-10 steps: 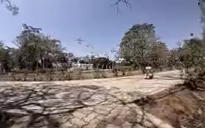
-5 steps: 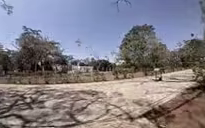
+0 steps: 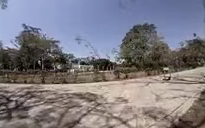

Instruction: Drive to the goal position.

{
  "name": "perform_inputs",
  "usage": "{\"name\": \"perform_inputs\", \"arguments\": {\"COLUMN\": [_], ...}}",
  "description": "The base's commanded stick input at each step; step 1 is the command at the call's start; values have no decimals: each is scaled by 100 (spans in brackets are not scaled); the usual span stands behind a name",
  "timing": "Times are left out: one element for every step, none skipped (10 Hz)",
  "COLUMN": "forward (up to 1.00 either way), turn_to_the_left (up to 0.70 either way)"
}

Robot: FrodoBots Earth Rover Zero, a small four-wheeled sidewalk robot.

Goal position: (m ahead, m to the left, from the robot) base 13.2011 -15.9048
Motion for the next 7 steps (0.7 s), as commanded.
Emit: {"name": "perform_inputs", "arguments": {"forward": [85,85,85,85,85,85,85], "turn_to_the_left": [0,0,0,0,-22,-34,-34]}}
